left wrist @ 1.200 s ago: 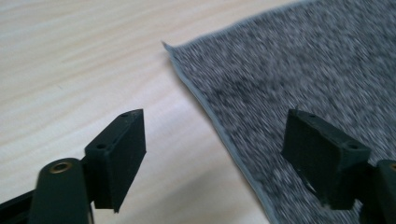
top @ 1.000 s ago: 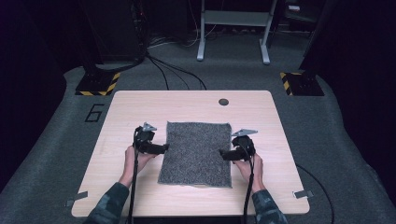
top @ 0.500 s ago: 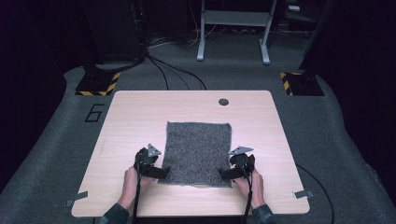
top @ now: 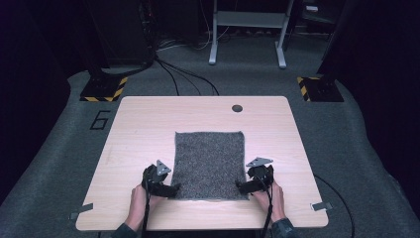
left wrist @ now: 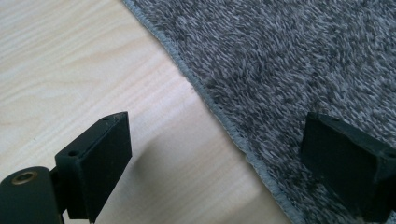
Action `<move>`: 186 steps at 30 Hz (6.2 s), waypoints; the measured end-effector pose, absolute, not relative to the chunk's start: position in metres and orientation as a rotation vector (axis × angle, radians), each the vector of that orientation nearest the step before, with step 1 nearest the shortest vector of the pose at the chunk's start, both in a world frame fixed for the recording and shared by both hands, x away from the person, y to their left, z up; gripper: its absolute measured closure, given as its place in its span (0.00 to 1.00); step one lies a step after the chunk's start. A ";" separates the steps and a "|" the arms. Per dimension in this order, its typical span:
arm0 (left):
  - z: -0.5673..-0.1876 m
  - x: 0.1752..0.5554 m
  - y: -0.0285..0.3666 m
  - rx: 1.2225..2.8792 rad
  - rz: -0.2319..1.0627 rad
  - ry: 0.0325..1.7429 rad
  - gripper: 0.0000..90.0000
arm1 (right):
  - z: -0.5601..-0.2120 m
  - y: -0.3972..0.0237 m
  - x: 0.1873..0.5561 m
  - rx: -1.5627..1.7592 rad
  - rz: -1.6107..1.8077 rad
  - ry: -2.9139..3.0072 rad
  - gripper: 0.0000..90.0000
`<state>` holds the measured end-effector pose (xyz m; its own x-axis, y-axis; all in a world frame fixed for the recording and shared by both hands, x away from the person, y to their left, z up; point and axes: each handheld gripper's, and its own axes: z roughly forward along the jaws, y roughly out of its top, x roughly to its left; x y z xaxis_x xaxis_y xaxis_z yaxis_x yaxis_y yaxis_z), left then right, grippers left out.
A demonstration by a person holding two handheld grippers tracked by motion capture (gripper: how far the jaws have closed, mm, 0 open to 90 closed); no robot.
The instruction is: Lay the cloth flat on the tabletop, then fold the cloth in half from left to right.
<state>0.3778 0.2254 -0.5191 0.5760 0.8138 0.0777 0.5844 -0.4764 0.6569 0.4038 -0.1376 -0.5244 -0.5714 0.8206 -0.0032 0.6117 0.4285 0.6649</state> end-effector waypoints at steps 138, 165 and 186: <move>-0.507 0.563 0.213 2.182 0.392 1.202 0.98 | -0.513 0.085 0.339 0.541 1.000 2.702 0.74; -0.488 0.562 0.217 2.173 0.454 1.185 0.99 | -0.498 0.068 0.338 0.629 1.136 2.604 0.96; -0.422 0.562 0.210 2.185 0.571 1.116 0.99 | -0.451 0.052 0.341 0.644 1.327 2.441 0.97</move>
<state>0.5618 0.2102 -0.4221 0.5512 0.8286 0.0983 0.5643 -0.4569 0.6876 0.3412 0.0516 -0.4511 -0.8584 0.5115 -0.0386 0.2457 0.4760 0.8444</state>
